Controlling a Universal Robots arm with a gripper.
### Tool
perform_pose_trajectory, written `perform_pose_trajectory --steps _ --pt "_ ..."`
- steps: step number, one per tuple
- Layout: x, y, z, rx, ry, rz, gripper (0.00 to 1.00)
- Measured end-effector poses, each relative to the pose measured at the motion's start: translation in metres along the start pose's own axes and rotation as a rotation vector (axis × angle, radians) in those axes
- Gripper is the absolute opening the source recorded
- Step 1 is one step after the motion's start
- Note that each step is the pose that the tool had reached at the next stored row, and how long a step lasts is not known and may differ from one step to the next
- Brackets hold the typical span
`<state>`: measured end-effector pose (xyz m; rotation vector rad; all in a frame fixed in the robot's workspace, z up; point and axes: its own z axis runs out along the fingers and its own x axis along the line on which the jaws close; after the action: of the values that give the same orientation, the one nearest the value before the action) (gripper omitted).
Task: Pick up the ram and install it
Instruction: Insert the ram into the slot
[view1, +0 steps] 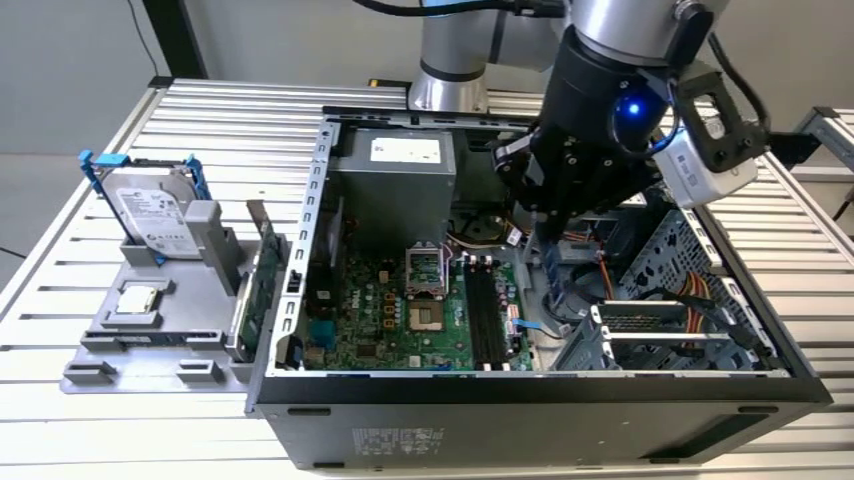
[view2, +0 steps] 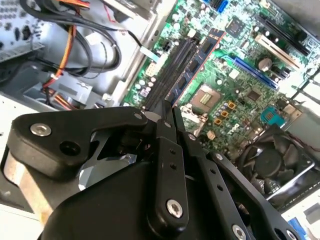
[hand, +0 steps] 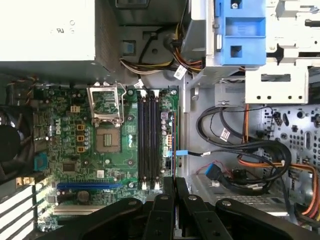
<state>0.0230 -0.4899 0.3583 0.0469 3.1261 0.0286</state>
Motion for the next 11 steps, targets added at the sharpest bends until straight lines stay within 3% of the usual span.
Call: perform_pose_trajectory --steps 11 --pt "0.005 -0.0003 0.0199 0.0002 0.0002 -0.01 0.0"
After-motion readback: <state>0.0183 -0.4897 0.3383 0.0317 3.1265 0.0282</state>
